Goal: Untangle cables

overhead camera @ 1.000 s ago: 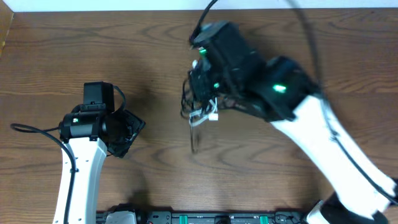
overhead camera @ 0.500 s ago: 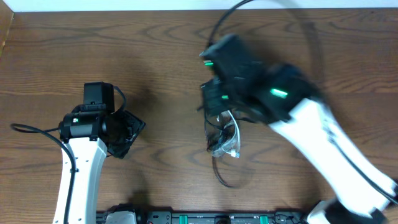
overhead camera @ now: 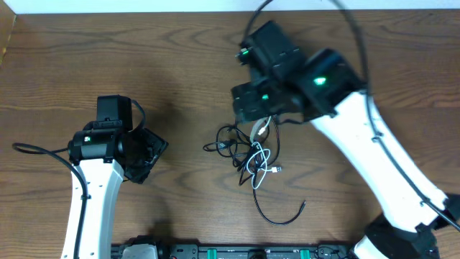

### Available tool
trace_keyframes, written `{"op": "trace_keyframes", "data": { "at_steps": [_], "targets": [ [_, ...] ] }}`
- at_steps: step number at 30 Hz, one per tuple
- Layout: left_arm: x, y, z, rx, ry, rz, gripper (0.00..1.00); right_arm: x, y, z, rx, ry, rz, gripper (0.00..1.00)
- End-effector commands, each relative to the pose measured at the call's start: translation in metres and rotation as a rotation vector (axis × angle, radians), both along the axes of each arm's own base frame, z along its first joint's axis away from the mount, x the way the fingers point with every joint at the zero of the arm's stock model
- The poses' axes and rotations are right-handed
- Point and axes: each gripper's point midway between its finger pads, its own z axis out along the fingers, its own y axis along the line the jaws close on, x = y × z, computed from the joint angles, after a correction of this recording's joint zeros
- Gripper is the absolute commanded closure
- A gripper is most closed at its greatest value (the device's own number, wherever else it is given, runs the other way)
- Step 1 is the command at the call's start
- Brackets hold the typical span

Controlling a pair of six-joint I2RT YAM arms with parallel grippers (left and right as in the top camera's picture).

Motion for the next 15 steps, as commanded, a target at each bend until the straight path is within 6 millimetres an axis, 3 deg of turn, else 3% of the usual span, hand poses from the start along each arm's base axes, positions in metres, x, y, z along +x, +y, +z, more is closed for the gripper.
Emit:
{"op": "trace_keyframes", "data": {
  "at_steps": [1, 6, 8, 11, 15],
  "targets": [
    [0.001, 0.003, 0.002, 0.012, -0.003, 0.011, 0.35, -0.001, -0.008, -0.023, -0.065, 0.045, -0.008, 0.22],
    [0.001, 0.003, 0.002, 0.012, -0.003, 0.01, 0.36, -0.019, -0.012, -0.09, -0.165, 0.184, -0.021, 0.06],
    [0.001, 0.003, 0.002, 0.012, -0.003, 0.01, 0.35, -0.025, -0.018, -0.117, -0.192, 0.243, -0.072, 0.14],
    [0.001, 0.003, 0.002, 0.012, -0.003, 0.01, 0.35, -0.039, -0.022, -0.15, -0.212, 0.319, -0.092, 0.36],
    [0.001, 0.003, 0.002, 0.012, -0.003, 0.011, 0.36, -0.06, -0.014, -0.183, -0.162, 0.42, -0.045, 0.44]
  ]
}}
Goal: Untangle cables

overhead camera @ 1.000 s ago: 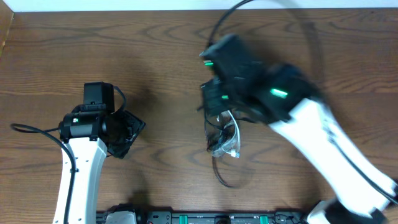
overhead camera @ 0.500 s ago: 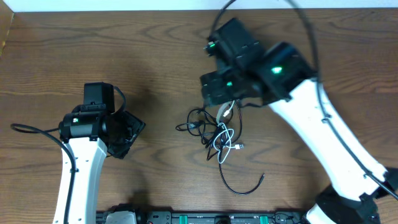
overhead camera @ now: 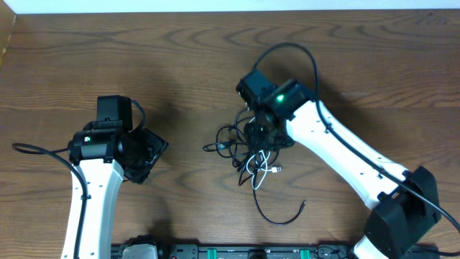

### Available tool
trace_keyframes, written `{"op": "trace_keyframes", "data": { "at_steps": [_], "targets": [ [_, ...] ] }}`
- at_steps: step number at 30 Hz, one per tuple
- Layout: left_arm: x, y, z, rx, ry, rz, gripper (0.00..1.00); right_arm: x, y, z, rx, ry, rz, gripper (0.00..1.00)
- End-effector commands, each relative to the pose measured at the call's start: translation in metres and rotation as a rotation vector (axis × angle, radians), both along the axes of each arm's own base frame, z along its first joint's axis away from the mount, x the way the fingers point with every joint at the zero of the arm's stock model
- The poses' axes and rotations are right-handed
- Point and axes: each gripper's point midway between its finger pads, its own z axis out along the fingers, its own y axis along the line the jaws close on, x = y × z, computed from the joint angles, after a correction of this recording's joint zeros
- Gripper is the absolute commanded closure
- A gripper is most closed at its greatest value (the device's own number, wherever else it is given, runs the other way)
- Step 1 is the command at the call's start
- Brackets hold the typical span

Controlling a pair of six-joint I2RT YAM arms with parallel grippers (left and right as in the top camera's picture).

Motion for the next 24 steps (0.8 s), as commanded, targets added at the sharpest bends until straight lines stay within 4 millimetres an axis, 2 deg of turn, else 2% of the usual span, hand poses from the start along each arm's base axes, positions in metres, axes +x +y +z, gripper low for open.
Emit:
{"op": "trace_keyframes", "data": {
  "at_steps": [1, 3, 5, 8, 9, 11, 13, 14, 17, 18, 20, 22, 24],
  "targets": [
    [0.001, 0.003, 0.002, 0.012, -0.005, 0.011, 0.35, -0.02, 0.006, -0.022, 0.04, 0.091, -0.002, 0.45],
    [0.001, 0.003, 0.002, 0.012, -0.005, 0.011, 0.35, -0.025, 0.002, -0.035, 0.022, 0.095, 0.003, 0.49],
    [0.001, 0.003, 0.002, 0.012, -0.005, 0.011, 0.36, -0.026, 0.0, -0.045, 0.013, 0.095, 0.003, 0.57],
    [0.001, 0.003, 0.002, 0.012, -0.005, 0.011, 0.35, -0.028, 0.0, -0.052, 0.022, 0.099, 0.0, 0.83],
    [0.001, 0.003, 0.002, 0.012, -0.005, 0.011, 0.36, -0.028, 0.001, -0.052, 0.023, 0.098, 0.0, 0.99],
    [0.001, 0.003, 0.002, 0.012, -0.004, 0.011, 0.36, -0.025, 0.002, -0.048, 0.032, 0.088, -0.001, 0.99],
    [0.001, 0.003, 0.002, 0.012, -0.005, 0.011, 0.35, -0.018, 0.004, -0.035, 0.043, 0.075, -0.009, 0.99],
    [0.001, 0.003, 0.002, 0.012, -0.005, 0.011, 0.36, -0.013, 0.004, -0.022, 0.052, 0.065, -0.012, 0.99],
    [0.001, 0.003, 0.002, 0.012, -0.005, 0.011, 0.36, 0.008, 0.002, 0.035, 0.093, 0.008, -0.012, 0.99],
    [0.001, 0.003, 0.002, 0.012, -0.005, 0.011, 0.36, 0.016, 0.0, 0.065, 0.117, -0.027, -0.013, 0.99],
    [0.001, 0.003, 0.002, 0.012, -0.005, 0.011, 0.36, 0.026, -0.001, 0.112, 0.166, -0.104, -0.002, 0.99],
    [0.001, 0.003, 0.002, 0.012, -0.005, 0.011, 0.36, 0.027, 0.005, 0.158, 0.245, -0.18, 0.033, 0.99],
    [0.001, 0.003, 0.002, 0.012, -0.004, 0.011, 0.36, 0.018, 0.016, 0.197, 0.359, -0.223, 0.102, 0.99]
  ]
}}
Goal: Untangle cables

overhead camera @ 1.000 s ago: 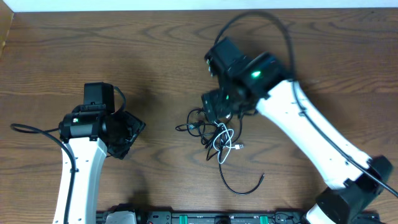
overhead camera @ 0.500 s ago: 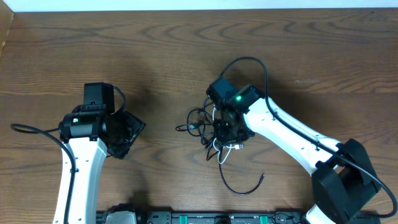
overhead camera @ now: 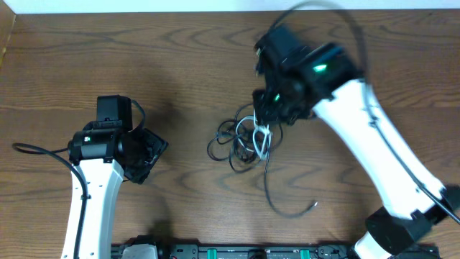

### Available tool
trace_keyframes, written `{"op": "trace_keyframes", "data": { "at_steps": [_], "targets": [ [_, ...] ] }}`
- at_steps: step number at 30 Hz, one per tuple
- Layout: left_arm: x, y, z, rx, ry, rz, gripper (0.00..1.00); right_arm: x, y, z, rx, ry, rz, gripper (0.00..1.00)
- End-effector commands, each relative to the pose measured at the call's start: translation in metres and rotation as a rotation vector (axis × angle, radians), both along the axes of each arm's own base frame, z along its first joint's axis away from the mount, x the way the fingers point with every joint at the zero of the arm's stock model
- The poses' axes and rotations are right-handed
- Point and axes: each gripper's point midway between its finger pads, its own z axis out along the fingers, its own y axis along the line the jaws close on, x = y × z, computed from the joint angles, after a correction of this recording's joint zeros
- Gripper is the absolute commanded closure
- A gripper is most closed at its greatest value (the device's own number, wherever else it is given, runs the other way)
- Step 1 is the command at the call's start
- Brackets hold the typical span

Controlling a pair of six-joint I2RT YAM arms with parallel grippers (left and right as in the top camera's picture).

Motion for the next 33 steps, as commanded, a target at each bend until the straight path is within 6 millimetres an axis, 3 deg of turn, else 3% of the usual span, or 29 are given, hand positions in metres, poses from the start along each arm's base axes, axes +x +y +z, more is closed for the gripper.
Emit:
{"op": "trace_keyframes", "data": {
  "at_steps": [1, 4, 7, 9, 14, 17, 19, 21, 23, 25, 30, 33],
  "targets": [
    [0.001, 0.003, 0.002, 0.013, -0.005, 0.01, 0.36, -0.019, 0.022, 0.073, 0.2, -0.135, 0.182, 0.99],
    [0.001, 0.003, 0.002, 0.013, -0.005, 0.011, 0.36, -0.027, 0.032, 0.104, 0.273, -0.229, 0.271, 0.99],
    [0.001, 0.003, 0.002, 0.013, -0.005, 0.01, 0.36, -0.013, 0.021, 0.105, 0.185, -0.308, 0.228, 0.99],
    [0.001, 0.003, 0.002, 0.012, -0.004, 0.01, 0.36, 0.006, 0.002, 0.091, 0.062, -0.33, 0.107, 0.98],
    [0.001, 0.003, 0.002, 0.012, -0.003, 0.01, 0.36, 0.04, -0.065, 0.041, -0.254, -0.313, -0.437, 0.99],
    [0.0, 0.003, 0.002, 0.012, -0.002, 0.01, 0.36, 0.042, -0.066, 0.019, -0.292, -0.284, -0.446, 0.99],
    [0.001, 0.003, 0.002, 0.012, -0.002, 0.01, 0.36, 0.043, -0.058, 0.02, -0.268, -0.28, -0.386, 0.99],
    [0.001, 0.003, 0.002, 0.012, -0.003, 0.01, 0.36, 0.043, -0.046, 0.04, -0.2, -0.316, -0.298, 0.99],
    [0.001, 0.003, 0.002, 0.013, -0.003, 0.01, 0.35, 0.044, -0.04, 0.073, -0.116, -0.384, -0.254, 0.99],
    [0.001, 0.003, 0.002, 0.013, -0.003, 0.01, 0.36, 0.046, -0.042, 0.134, 0.006, -0.527, -0.241, 0.99],
    [0.0, 0.003, 0.002, 0.012, 0.001, 0.01, 0.35, 0.029, -0.086, 0.259, 0.245, -0.856, -0.355, 0.99],
    [0.0, 0.003, 0.002, 0.012, 0.001, 0.01, 0.36, 0.009, -0.115, 0.305, 0.339, -0.997, -0.421, 0.99]
  ]
}}
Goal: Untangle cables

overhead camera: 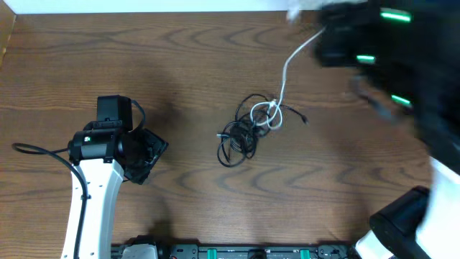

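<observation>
A tangle of thin black cables (239, 134) lies at the table's middle, with a white cable (286, 66) looped into its right side. The white cable rises out of the knot in a taut line toward the upper right, where it meets my right gripper (321, 30). That gripper is raised close to the camera and blurred, and it appears shut on the cable's end. A short black end (300, 115) sticks out to the right of the knot. My left gripper (147, 155) rests far to the left of the tangle with nothing in it; its jaws are not readable.
The brown wooden table (180, 57) ends at a white strip along the far edge. A black rail with the arm bases (237, 253) runs along the near edge. The large blurred right arm (402, 79) covers the upper right corner.
The right gripper went from just above the knot to high at the upper right, drawing the white cable out taut. The tangle shifted up and right and bunched tighter. The long black tail no longer trails toward the front.
The right gripper first hovered over the tangle, then was down on it, the left arm idle throughout. Then it stood at the knot's top with the cables shifted. Now it is high at the upper right with the white cable stretched from the knot.
</observation>
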### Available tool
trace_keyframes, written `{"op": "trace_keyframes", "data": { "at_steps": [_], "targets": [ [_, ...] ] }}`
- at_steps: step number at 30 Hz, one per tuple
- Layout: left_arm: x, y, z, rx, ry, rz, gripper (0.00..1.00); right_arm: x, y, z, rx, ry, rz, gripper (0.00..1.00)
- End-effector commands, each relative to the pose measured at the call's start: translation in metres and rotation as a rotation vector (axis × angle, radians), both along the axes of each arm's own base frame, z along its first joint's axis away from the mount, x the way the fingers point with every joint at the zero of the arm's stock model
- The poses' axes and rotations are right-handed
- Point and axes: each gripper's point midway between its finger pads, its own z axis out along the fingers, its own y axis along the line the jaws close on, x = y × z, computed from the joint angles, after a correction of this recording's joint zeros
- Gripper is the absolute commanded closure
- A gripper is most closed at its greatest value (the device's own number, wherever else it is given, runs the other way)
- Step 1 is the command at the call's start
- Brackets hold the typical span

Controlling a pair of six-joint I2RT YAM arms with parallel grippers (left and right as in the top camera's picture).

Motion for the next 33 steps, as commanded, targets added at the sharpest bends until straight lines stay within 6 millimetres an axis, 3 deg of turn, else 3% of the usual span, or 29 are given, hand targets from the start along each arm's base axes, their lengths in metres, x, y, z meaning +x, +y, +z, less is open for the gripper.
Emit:
{"op": "trace_keyframes", "data": {
  "at_steps": [1, 3, 5, 9, 13, 17, 20, 27, 28, 30, 32, 33],
  "targets": [
    [0.0, 0.003, 0.002, 0.012, -0.001, 0.01, 0.36, -0.03, -0.039, 0.052, 0.064, -0.178, -0.047, 0.98],
    [0.0, 0.003, 0.002, 0.012, -0.001, 0.01, 0.35, -0.041, -0.053, 0.06, 0.076, -0.206, -0.075, 0.99],
    [0.0, 0.003, 0.002, 0.013, -0.001, 0.01, 0.36, -0.043, -0.061, 0.051, 0.054, -0.173, -0.098, 0.99],
    [0.0, 0.003, 0.002, 0.012, -0.002, 0.01, 0.36, -0.034, -0.068, 0.001, -0.065, 0.004, -0.15, 0.99],
    [0.0, 0.003, 0.002, 0.012, -0.001, 0.01, 0.36, -0.017, -0.038, -0.038, -0.174, 0.134, -0.001, 0.99],
    [-0.001, 0.003, 0.001, 0.012, 0.005, 0.01, 0.35, -0.002, -0.029, -0.082, -0.231, 0.288, 0.006, 0.99],
    [-0.001, 0.003, 0.001, 0.012, 0.006, 0.01, 0.35, 0.006, -0.025, -0.115, -0.281, 0.396, 0.015, 0.91],
    [-0.001, 0.003, 0.001, 0.012, 0.006, 0.01, 0.36, 0.013, -0.023, -0.185, -0.384, 0.61, 0.021, 0.88],
    [-0.001, 0.003, 0.001, 0.012, 0.005, 0.01, 0.36, 0.014, -0.022, -0.192, -0.393, 0.628, 0.022, 0.8],
    [-0.001, 0.003, 0.001, 0.012, 0.006, 0.01, 0.35, 0.015, -0.021, -0.207, -0.411, 0.666, 0.024, 0.49],
    [-0.001, 0.003, 0.001, 0.012, 0.006, 0.01, 0.35, 0.017, -0.021, -0.221, -0.426, 0.698, 0.025, 0.34],
    [-0.001, 0.003, 0.001, 0.012, 0.005, 0.01, 0.35, 0.018, -0.02, -0.231, -0.435, 0.719, 0.026, 0.21]
  ]
}}
